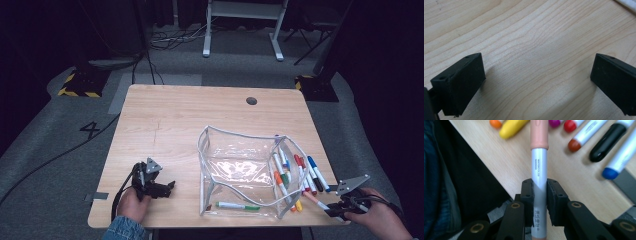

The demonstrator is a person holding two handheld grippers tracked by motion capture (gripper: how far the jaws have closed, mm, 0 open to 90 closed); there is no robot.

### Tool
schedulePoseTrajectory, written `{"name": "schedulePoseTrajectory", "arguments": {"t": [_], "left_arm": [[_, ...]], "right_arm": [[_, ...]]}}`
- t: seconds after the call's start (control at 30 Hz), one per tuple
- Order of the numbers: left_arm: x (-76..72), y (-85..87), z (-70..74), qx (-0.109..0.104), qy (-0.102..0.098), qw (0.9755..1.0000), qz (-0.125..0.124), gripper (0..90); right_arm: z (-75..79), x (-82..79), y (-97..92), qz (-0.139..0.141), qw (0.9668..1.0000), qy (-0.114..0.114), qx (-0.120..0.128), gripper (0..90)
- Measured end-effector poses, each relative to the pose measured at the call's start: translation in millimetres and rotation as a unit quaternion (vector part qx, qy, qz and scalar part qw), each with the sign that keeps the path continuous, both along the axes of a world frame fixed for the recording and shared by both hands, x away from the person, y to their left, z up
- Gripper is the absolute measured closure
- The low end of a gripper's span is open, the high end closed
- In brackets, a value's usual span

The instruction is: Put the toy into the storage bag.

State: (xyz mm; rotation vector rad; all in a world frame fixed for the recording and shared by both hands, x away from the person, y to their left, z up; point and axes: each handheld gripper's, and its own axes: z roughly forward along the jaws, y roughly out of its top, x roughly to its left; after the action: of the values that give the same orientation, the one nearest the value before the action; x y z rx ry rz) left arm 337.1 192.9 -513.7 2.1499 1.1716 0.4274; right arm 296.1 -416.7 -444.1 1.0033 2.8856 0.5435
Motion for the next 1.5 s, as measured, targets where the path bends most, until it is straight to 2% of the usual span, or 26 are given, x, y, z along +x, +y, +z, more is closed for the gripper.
{"name": "schedulePoseTrajectory", "arguments": {"t": [0.27, 0.37, 0.5, 0.53, 0.57, 0.93, 1.03, 1.3, 1.5], "left_arm": [[0.0, 0.1, 0.1, 0.001, 0.000, 1.0000, 0.000, 0.0], [0.0, 0.1, 0.0, 0.001, 0.000, 1.0000, 0.000, 0.0], [-0.1, 1.0, 1.0, 0.002, 0.004, 1.0000, -0.004, 0.0], [-0.1, 0.8, 0.3, 0.005, -0.004, 1.0000, -0.001, 0.0], [-0.3, 0.7, 0.3, 0.003, -0.002, 1.0000, 0.000, 0.0], [-0.2, 0.9, 0.1, 0.003, -0.003, 1.0000, 0.000, 0.0], [-0.3, 0.9, 0.1, 0.003, -0.003, 1.0000, 0.000, 0.0], [-0.2, 0.9, 0.1, 0.003, -0.003, 1.0000, 0.000, 0.0], [-0.2, 0.9, 0.2, 0.003, -0.003, 1.0000, 0.000, 0.0]], "right_arm": [[39.4, 6.4, 4.6, -0.028, 0.9987, -0.035, 0.025, 77.0], [56.2, 11.5, 7.7, -0.034, 0.9974, -0.051, 0.038, 77.0], [75.0, 16.9, 12.6, -0.049, 0.9953, -0.061, 0.056, 77.0], [79.8, 18.2, 14.0, -0.053, 0.9947, -0.063, 0.061, 77.0], [85.7, 19.8, 15.7, -0.060, 0.9937, -0.067, 0.067, 77.1], [131.2, 32.9, 36.7, -0.068, 0.9886, -0.094, 0.096, 77.0], [143.8, 34.7, 46.7, -0.066, 0.9879, -0.102, 0.097, 77.1], [176.0, 33.8, 84.9, -0.016, 0.9887, -0.114, 0.096, 77.1], [187.0, 36.2, 120.3, 0.027, 0.9891, -0.111, 0.093, 77.0]]}}
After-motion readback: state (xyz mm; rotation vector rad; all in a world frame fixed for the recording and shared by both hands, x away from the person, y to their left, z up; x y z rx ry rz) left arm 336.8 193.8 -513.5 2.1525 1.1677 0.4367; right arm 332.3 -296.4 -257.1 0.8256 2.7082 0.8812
